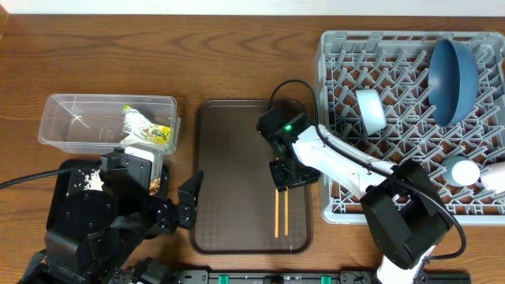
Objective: Sort waste into correct bins and load items into the dishwasher rack
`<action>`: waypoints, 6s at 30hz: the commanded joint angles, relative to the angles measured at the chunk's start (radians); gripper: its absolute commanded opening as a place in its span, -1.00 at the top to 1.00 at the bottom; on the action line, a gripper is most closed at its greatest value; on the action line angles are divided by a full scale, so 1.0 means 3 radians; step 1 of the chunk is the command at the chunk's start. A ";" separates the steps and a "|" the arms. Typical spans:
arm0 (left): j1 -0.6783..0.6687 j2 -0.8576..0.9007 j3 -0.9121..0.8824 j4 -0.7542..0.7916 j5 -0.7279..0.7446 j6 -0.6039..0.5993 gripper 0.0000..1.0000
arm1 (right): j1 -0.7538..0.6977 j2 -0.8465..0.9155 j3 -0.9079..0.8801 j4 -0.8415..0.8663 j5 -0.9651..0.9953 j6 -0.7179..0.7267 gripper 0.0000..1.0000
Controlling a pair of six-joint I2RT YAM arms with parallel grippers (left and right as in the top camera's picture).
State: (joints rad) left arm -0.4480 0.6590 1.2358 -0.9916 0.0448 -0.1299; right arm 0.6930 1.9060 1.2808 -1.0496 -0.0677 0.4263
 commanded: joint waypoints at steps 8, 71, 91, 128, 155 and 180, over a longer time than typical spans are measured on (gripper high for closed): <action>-0.0008 -0.0003 0.0042 -0.0009 -0.0039 0.0020 -0.96 | 0.0184 -0.0036 0.0042 0.0443 -0.0430 0.0490 0.35; -0.0008 -0.0003 0.0042 -0.0009 -0.0039 0.0020 -0.96 | -0.1634 -0.0448 0.0931 -0.0328 0.0056 -0.1012 0.97; -0.0008 -0.0003 0.0042 -0.0009 -0.0039 0.0019 -0.96 | -0.0759 -0.0767 0.0891 -0.0226 -0.0023 -0.0687 0.24; -0.0008 -0.0003 0.0042 -0.0009 -0.0039 0.0020 -0.96 | 0.0158 0.0797 0.0595 -0.0401 -0.0045 0.0201 0.70; -0.0008 -0.0003 0.0042 -0.0009 -0.0039 0.0019 -0.96 | -0.0585 -0.0599 0.0643 -0.0144 0.0177 -0.0015 0.98; -0.0008 -0.0003 0.0042 -0.0009 -0.0039 0.0019 -0.96 | -0.1453 -0.0411 0.0638 -0.0072 0.0161 -0.0477 0.20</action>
State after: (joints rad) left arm -0.4484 0.6590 1.2358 -0.9916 0.0448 -0.1299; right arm 0.2329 1.7687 1.4723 -1.0836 -0.0151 0.3008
